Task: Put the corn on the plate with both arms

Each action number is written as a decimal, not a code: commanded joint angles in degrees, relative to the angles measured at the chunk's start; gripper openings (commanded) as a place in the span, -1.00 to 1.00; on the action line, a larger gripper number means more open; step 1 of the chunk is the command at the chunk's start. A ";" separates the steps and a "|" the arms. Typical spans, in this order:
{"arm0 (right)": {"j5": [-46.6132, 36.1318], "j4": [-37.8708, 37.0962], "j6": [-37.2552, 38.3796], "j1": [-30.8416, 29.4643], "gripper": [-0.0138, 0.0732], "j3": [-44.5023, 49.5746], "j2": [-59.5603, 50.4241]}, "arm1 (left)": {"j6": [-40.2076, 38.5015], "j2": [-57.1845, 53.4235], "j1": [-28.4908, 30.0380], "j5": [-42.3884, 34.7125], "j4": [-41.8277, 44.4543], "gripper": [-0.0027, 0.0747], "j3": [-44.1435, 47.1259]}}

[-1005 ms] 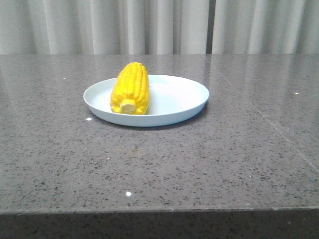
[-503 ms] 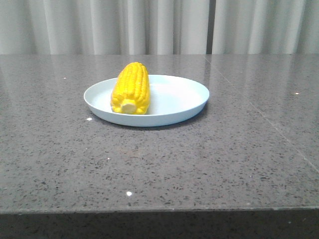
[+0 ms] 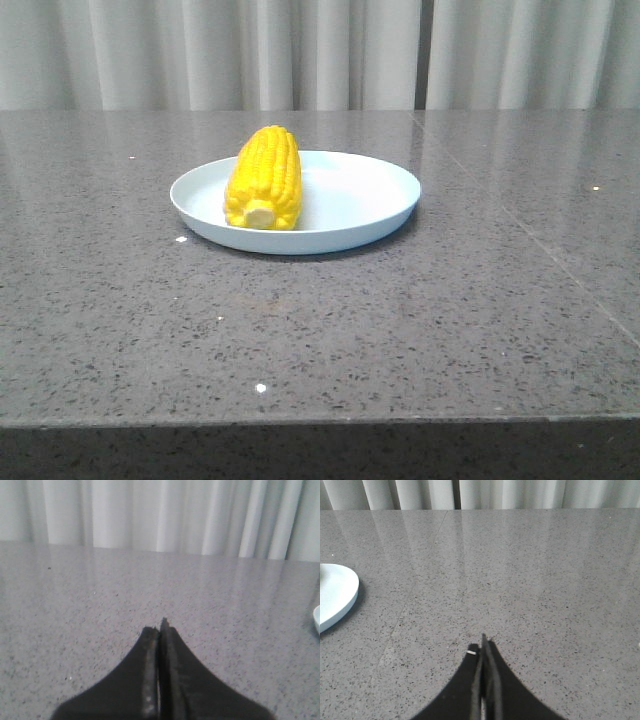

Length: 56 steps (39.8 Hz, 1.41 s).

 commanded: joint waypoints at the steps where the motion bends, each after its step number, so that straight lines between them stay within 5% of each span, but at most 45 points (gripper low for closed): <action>1: -4.83 -0.71 -0.38 -0.05 -0.82 -1.32 0.64 | -0.59 -1.26 0.31 -8.09 -1.28 -0.98 2.06; 46: -4.51 -0.71 -0.38 -0.10 -0.82 -1.22 0.64 | -0.59 -1.15 0.31 -6.27 -1.28 -0.98 2.23; 51: -11.25 0.19 -1.67 -0.10 -0.82 2.42 0.64 | -0.59 -1.15 0.31 -6.27 -1.28 -0.98 2.23; 56: -22.15 7.52 -10.96 -0.10 -0.82 9.04 0.64 | -0.59 -1.15 0.31 -6.27 -1.28 -0.98 2.23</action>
